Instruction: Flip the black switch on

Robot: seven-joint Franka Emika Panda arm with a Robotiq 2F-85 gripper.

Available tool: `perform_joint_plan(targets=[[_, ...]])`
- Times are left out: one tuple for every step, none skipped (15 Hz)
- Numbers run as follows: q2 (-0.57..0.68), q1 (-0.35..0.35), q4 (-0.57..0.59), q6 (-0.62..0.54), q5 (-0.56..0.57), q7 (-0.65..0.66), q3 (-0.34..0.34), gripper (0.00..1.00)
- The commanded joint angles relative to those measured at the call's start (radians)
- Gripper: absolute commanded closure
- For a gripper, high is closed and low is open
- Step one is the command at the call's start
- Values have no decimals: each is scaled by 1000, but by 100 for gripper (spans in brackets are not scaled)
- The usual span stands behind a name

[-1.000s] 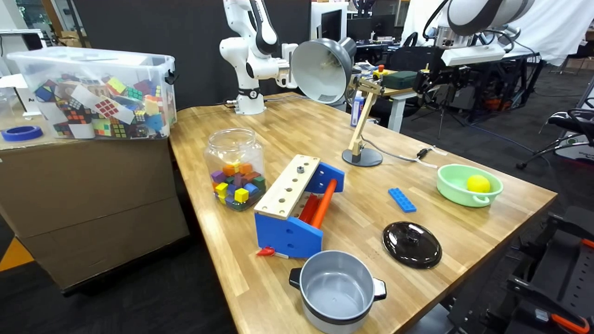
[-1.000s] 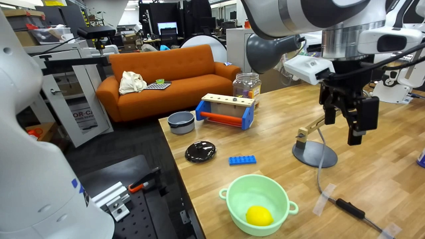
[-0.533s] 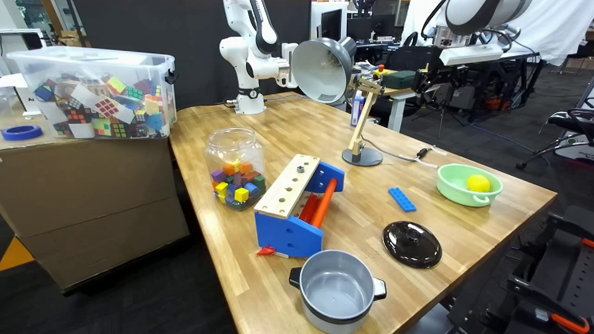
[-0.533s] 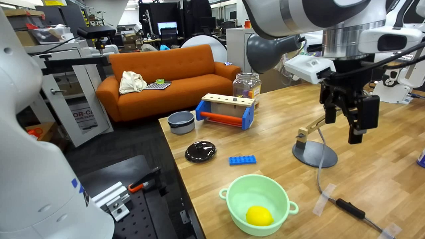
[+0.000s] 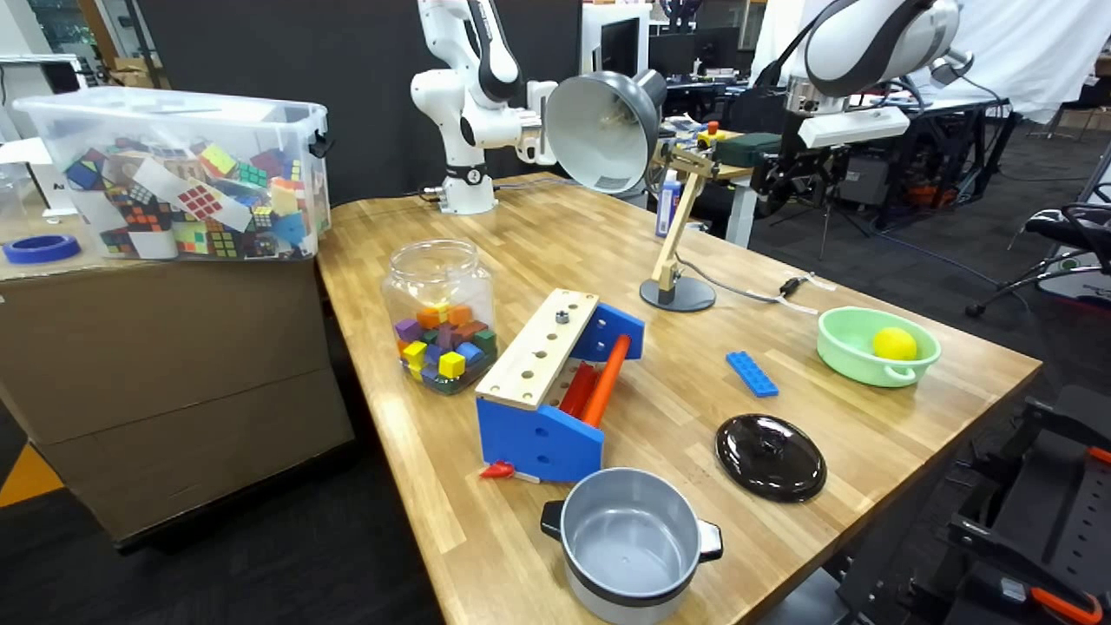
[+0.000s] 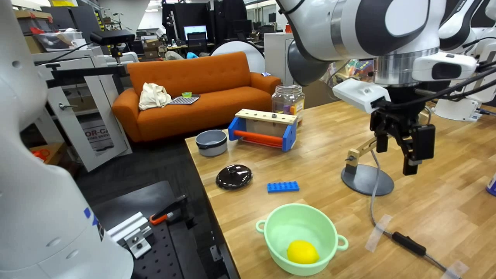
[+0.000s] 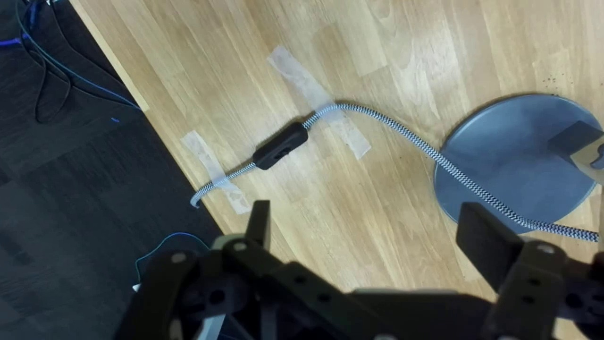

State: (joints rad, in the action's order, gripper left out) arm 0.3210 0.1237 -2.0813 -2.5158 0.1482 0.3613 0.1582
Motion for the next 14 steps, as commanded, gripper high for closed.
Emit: perform_joint_plan(targets=[[95,-7,98,15,-7,-104,5,0],[119,-5,117,17,2,-141,6,0],[142,0,136,24,5,-185,4,0],[164,-2,156,27,23,-209,14,0],[183,2,174,31,31,-240,19,0],[200,7,191,37,40,-271,25,0],[215,12,205,42,47,-299,31,0],[193,-1,166,9,22,-249,34,0],[202,2,172,9,23,-256,37,0],[204,1,172,8,23,-255,37,0],[204,-1,172,8,23,-253,37,0],[204,-5,172,8,23,-252,36,0],[204,-5,172,8,23,-252,36,0],[204,-5,172,8,23,-252,36,0]])
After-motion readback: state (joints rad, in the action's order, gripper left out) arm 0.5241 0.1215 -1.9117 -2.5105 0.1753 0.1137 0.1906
